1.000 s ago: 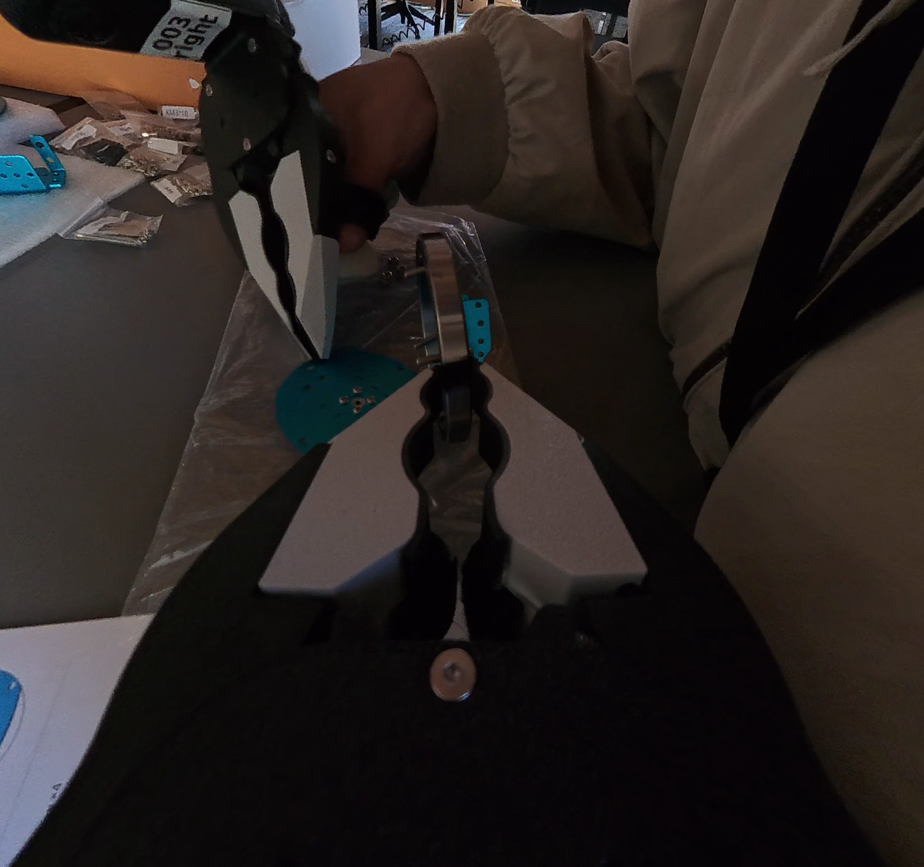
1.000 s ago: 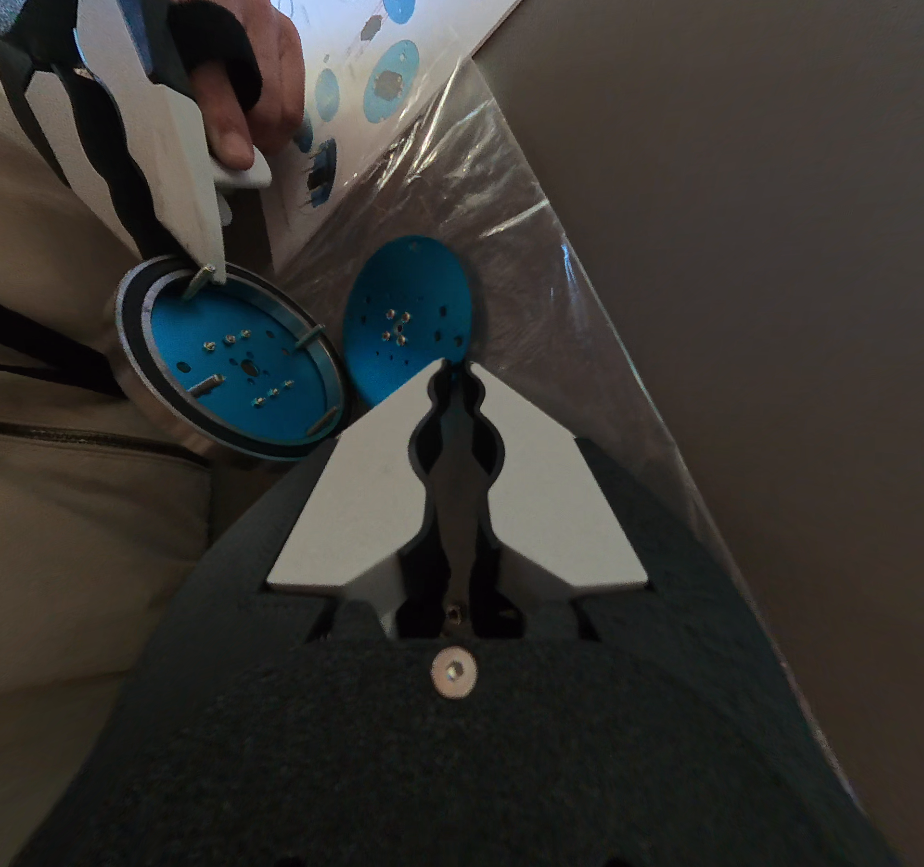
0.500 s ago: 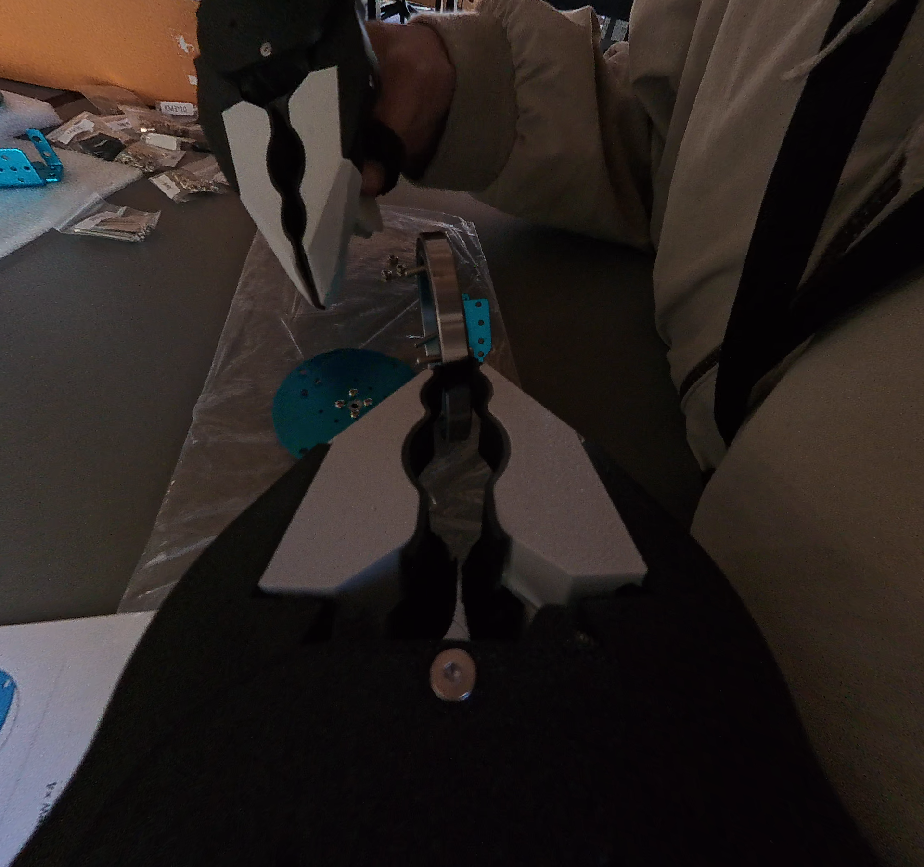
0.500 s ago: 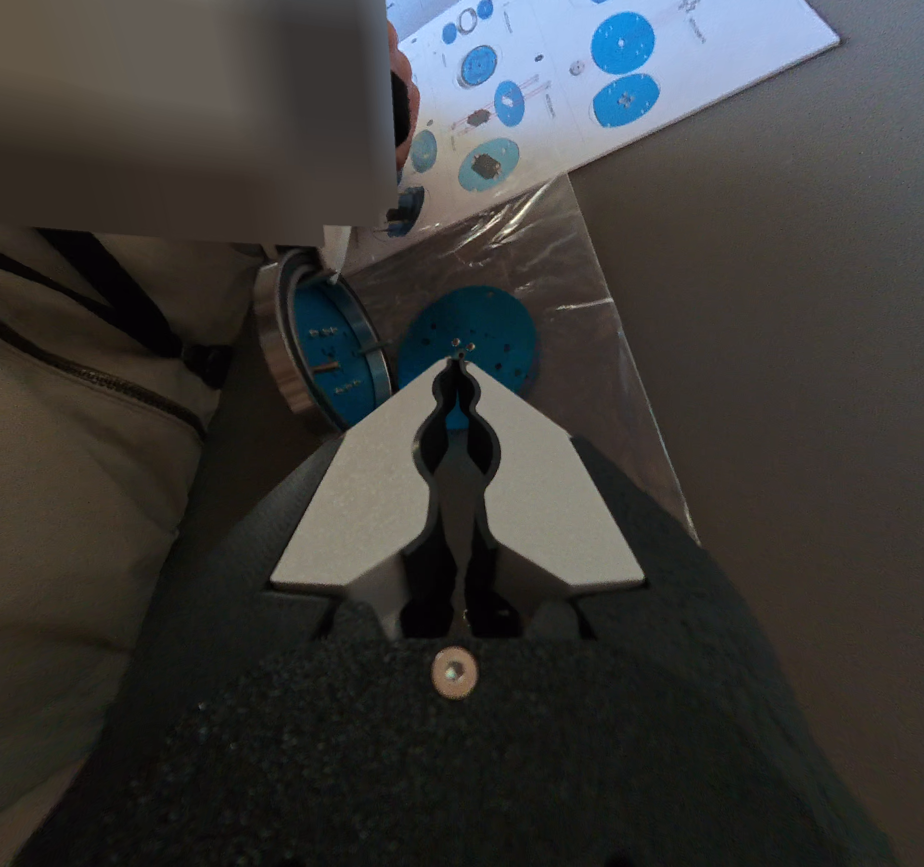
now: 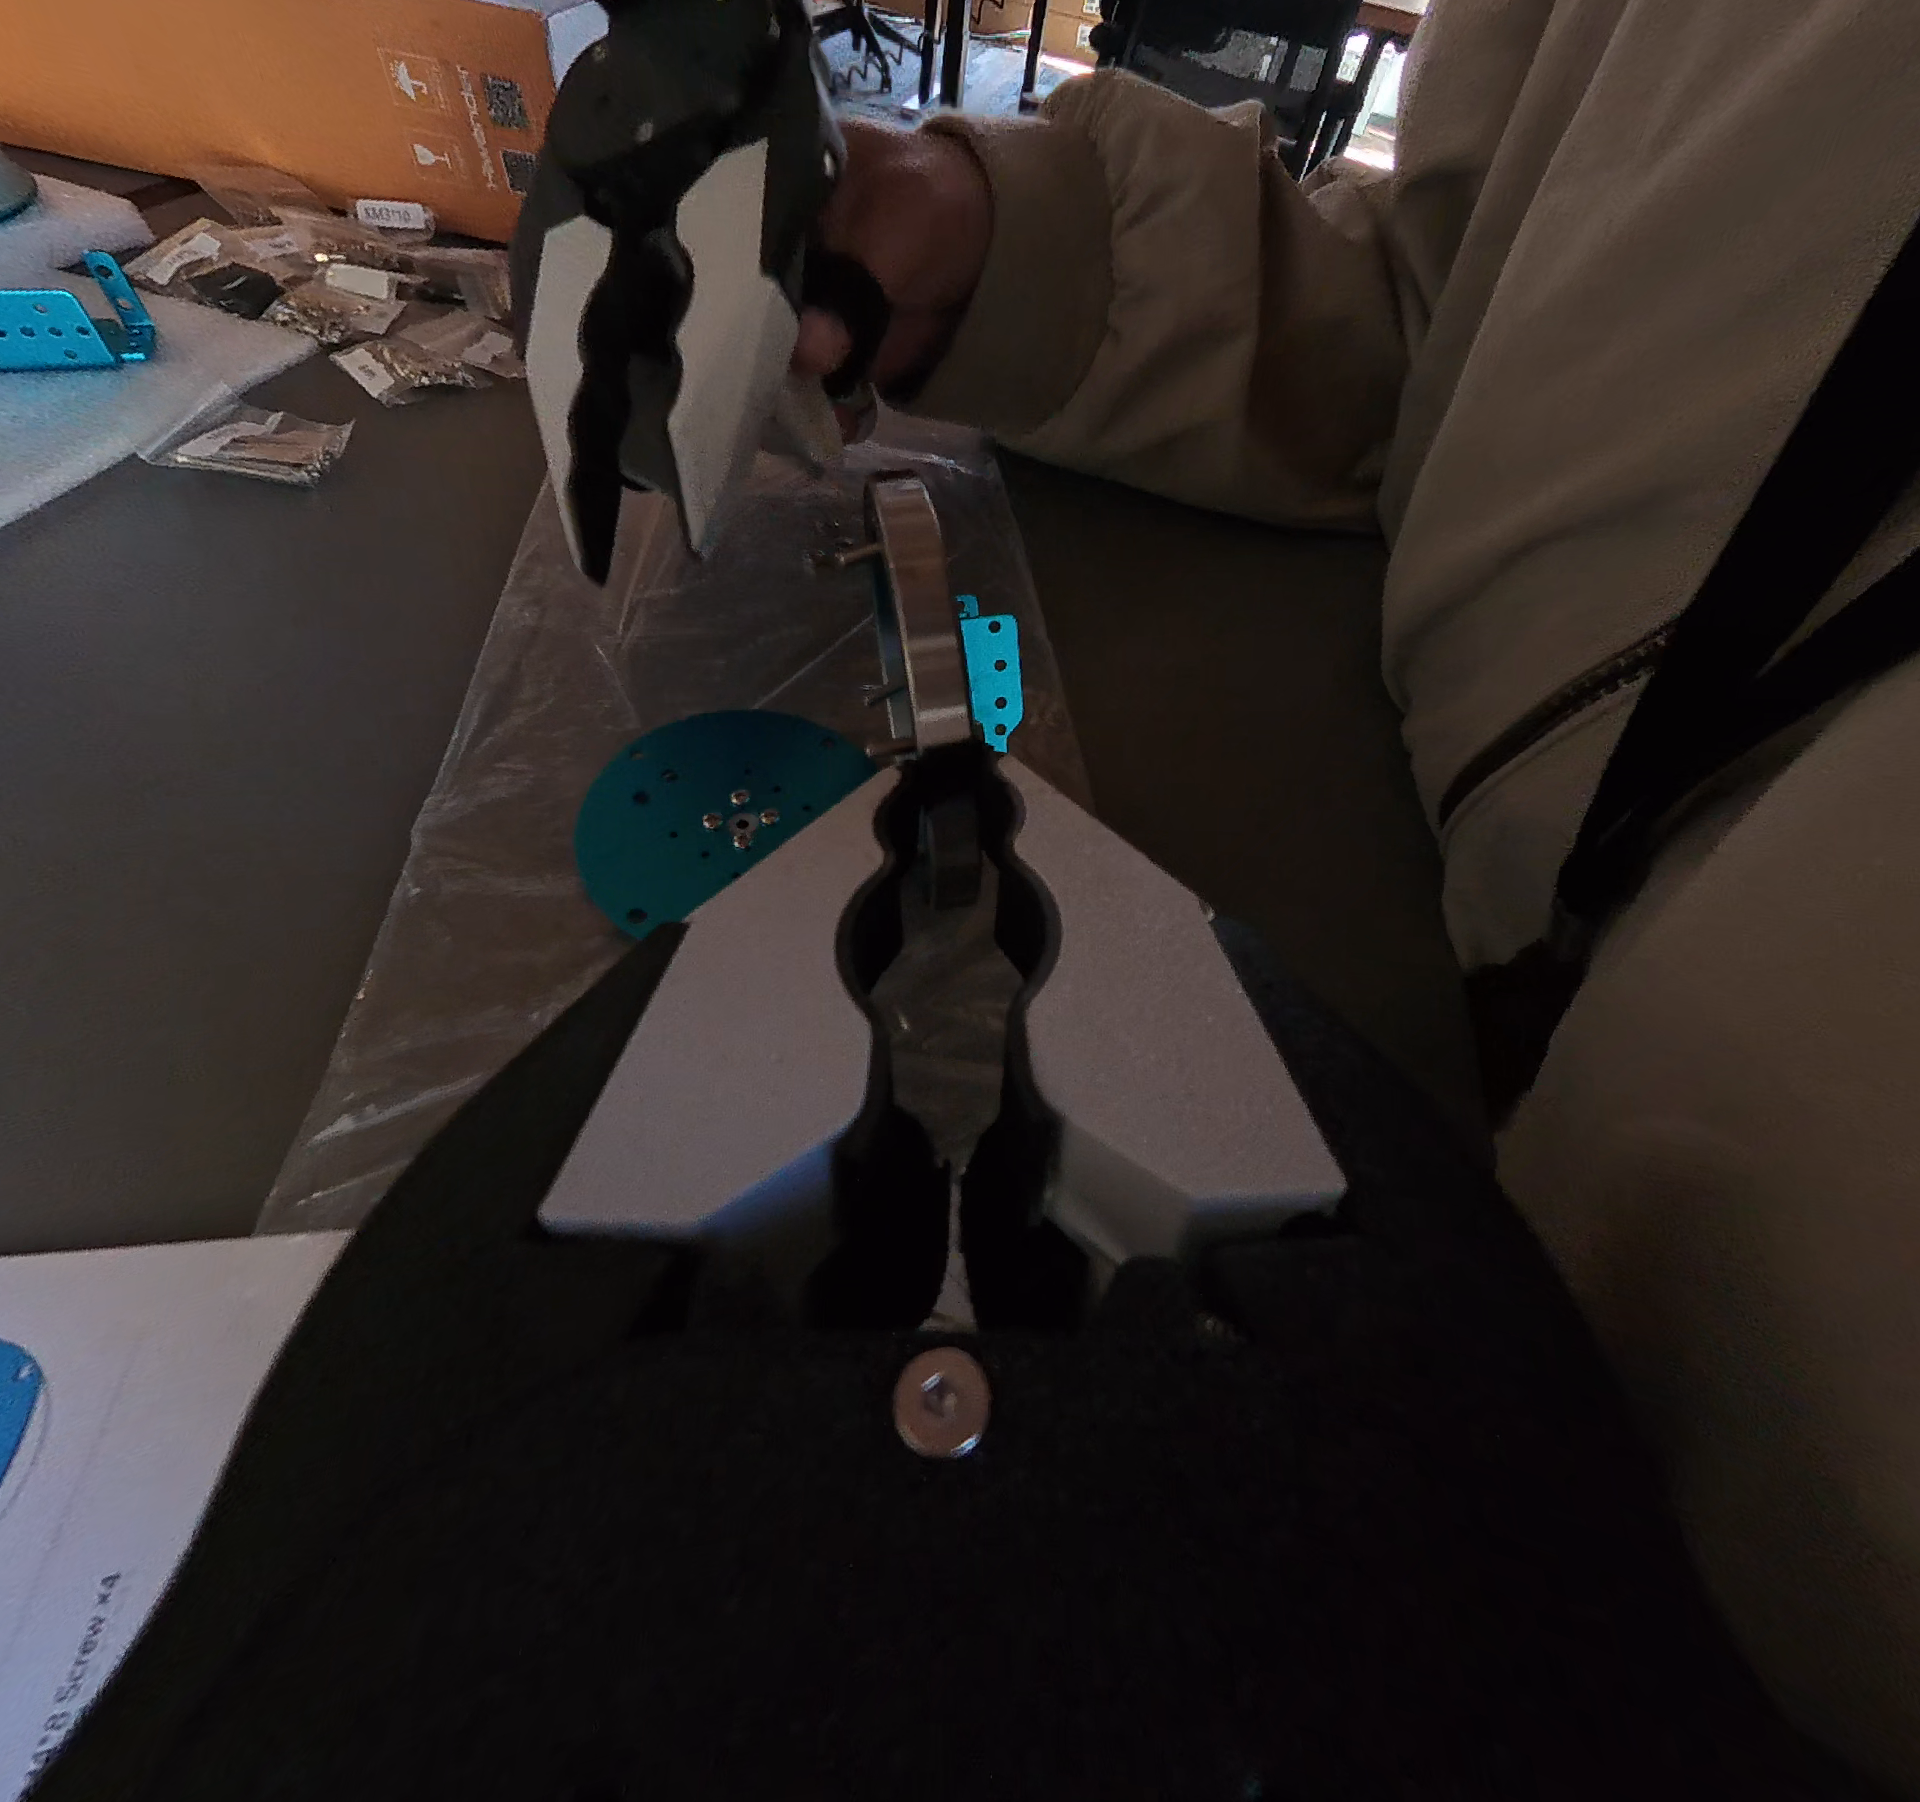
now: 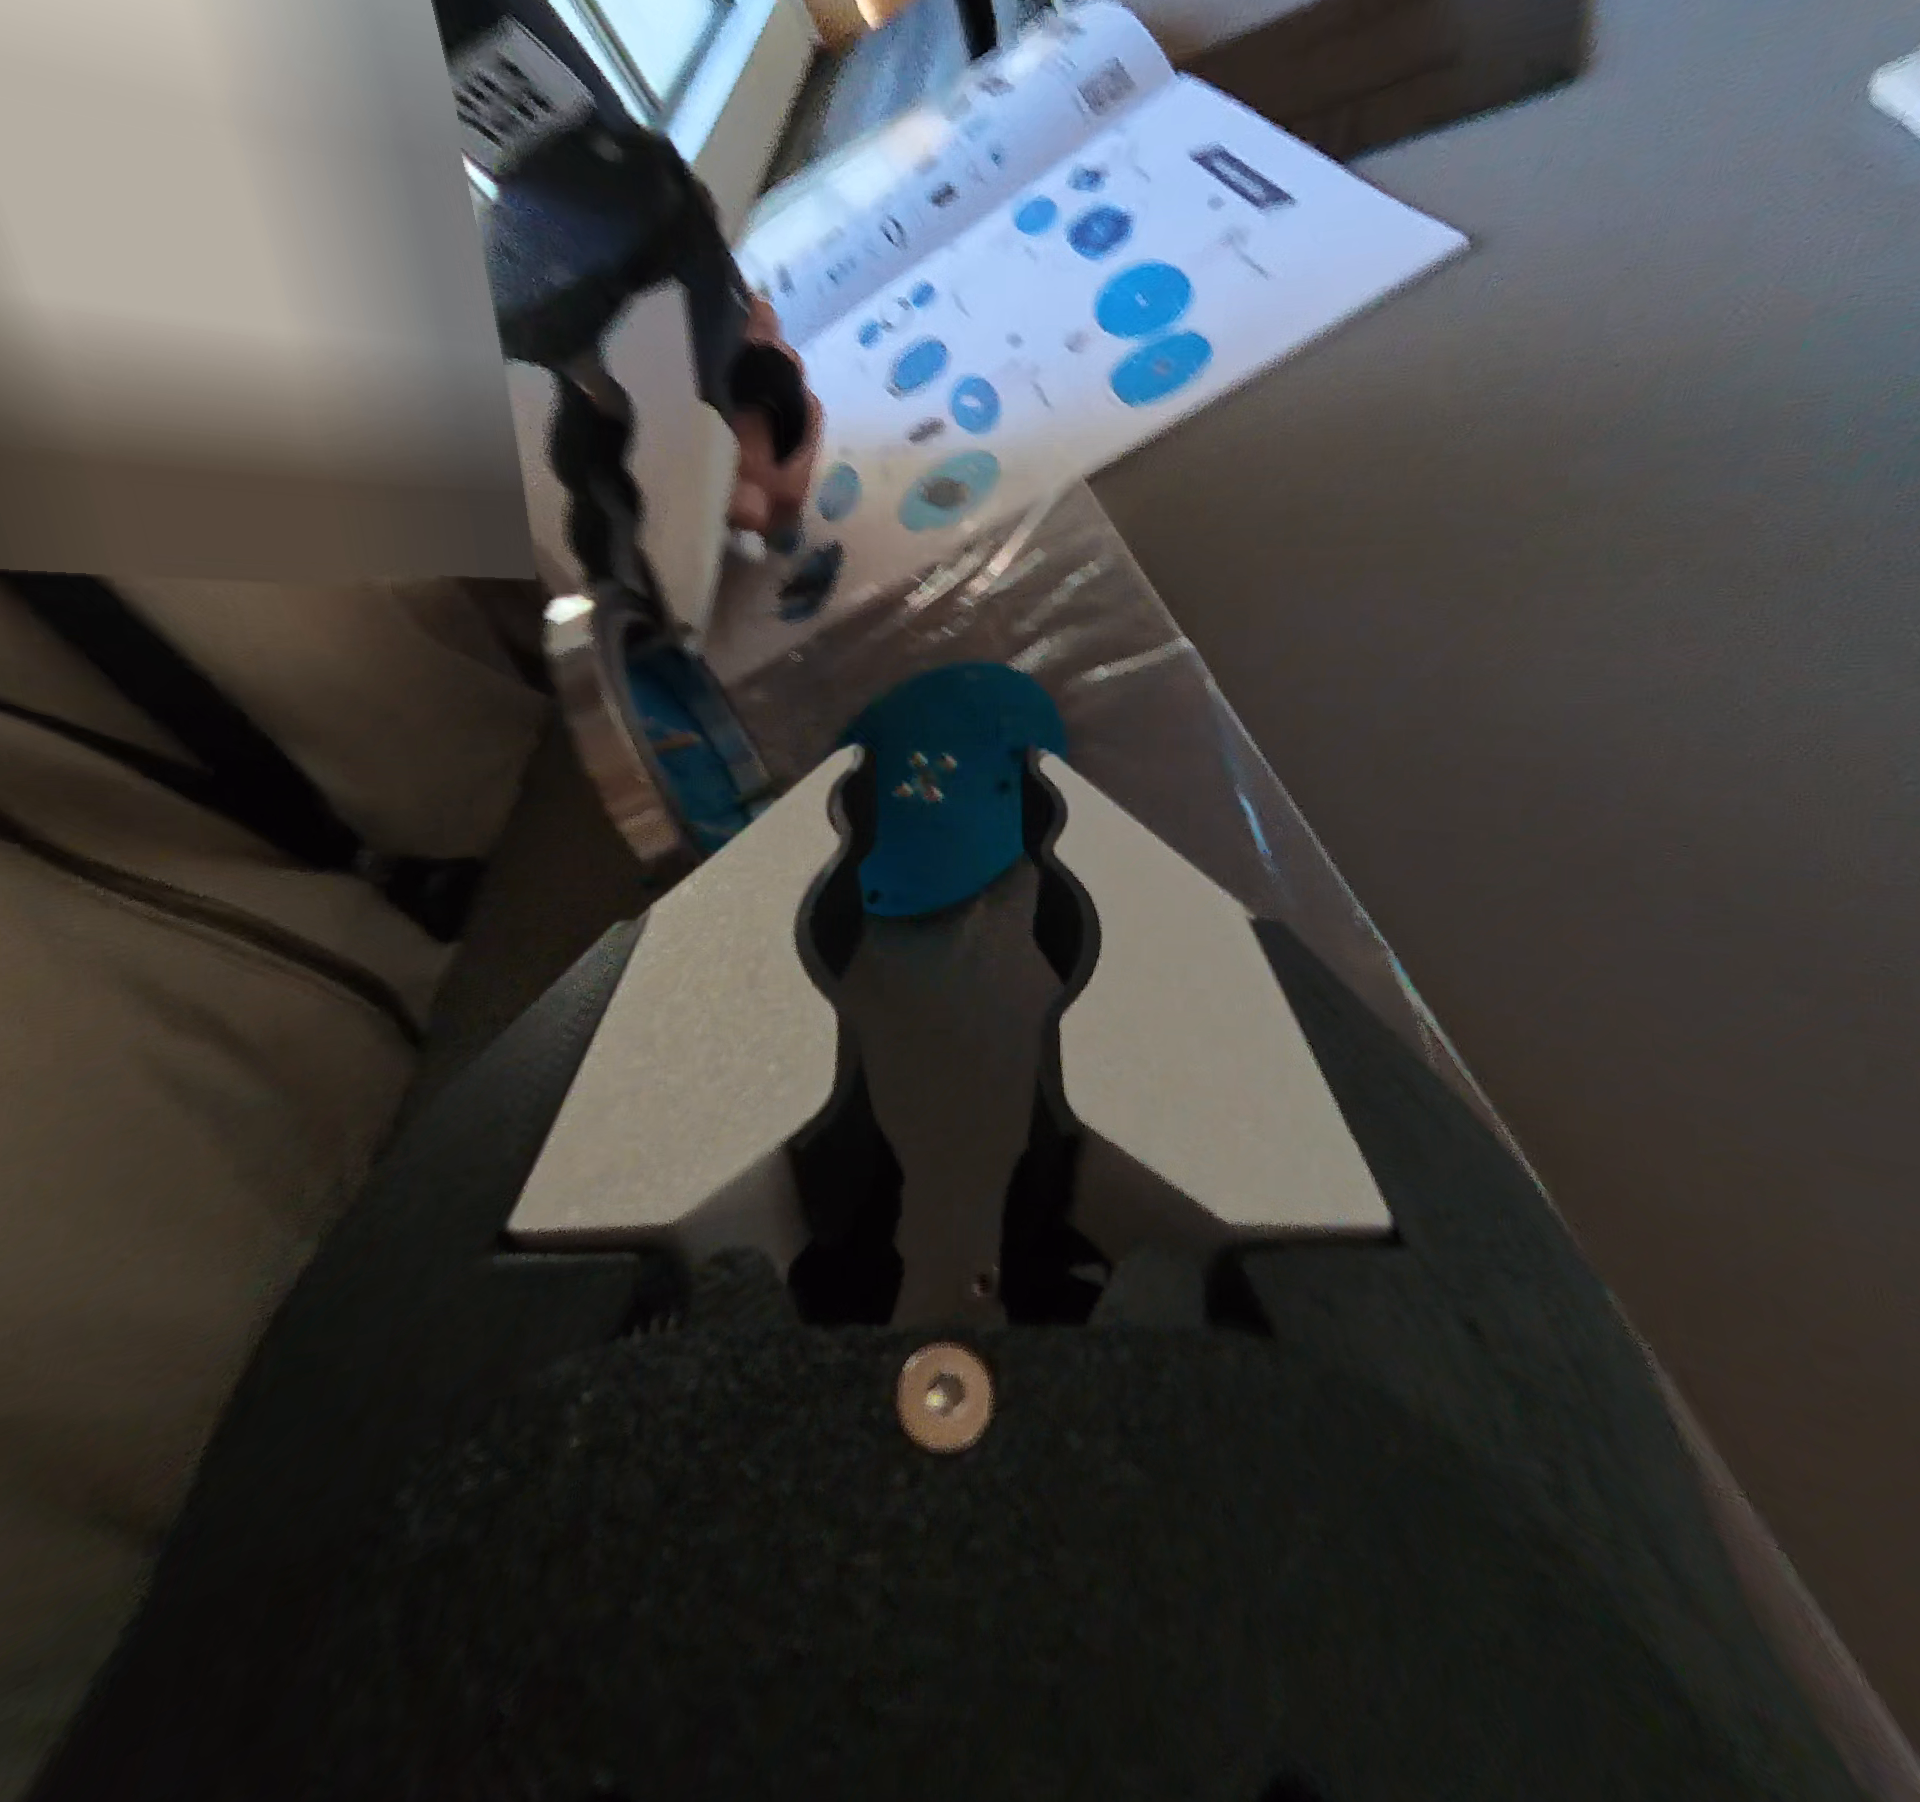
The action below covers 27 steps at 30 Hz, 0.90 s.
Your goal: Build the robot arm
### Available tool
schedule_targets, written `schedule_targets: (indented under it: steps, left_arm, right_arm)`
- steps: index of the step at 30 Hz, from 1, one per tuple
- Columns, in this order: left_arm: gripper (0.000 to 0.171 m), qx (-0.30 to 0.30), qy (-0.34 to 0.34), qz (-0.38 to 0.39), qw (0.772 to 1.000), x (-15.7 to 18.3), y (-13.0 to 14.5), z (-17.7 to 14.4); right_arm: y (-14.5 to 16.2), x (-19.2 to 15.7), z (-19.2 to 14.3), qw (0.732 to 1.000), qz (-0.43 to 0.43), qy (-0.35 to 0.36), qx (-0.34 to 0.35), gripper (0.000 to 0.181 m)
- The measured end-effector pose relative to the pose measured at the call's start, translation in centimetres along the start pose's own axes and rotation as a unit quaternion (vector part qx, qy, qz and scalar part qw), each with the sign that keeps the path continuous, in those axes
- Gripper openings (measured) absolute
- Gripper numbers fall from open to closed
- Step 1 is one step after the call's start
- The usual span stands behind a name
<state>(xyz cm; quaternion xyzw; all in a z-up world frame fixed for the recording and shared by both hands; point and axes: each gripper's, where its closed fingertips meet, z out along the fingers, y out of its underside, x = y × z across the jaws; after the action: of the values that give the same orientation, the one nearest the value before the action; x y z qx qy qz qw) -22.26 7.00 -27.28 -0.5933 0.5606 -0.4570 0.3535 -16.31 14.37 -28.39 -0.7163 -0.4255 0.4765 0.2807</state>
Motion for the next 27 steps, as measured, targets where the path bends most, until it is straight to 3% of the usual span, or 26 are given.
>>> schedule_targets:
  steps: [8, 14, 23, 27]
  left_arm:
    - [0.011, 0.002, -0.001, 0.005, 1.000, 0.2, 0.0, 0.0]
    - [0.011, 0.004, 0.004, 0.005, 1.000, 0.3, 0.1, 0.0]
    - [0.011, -0.004, 0.018, 0.002, 1.000, 0.5, 0.3, 0.1]
    - [0.011, -0.011, 0.016, 0.009, 1.000, 0.6, 0.5, 0.3]
  right_arm:
    - [2.9, 1.6, 2.4, 0.992, 0.045, 0.023, -0.115, 0.039]
    - [2.7, -0.2, 3.9, 0.979, 0.103, -0.035, -0.175, 0.046]
    - [2.3, -1.8, 4.4, 0.934, 0.207, -0.145, -0.252, 0.035]
    - [2.4, 0.1, 4.3, 0.935, 0.211, -0.086, -0.271, 0.036]
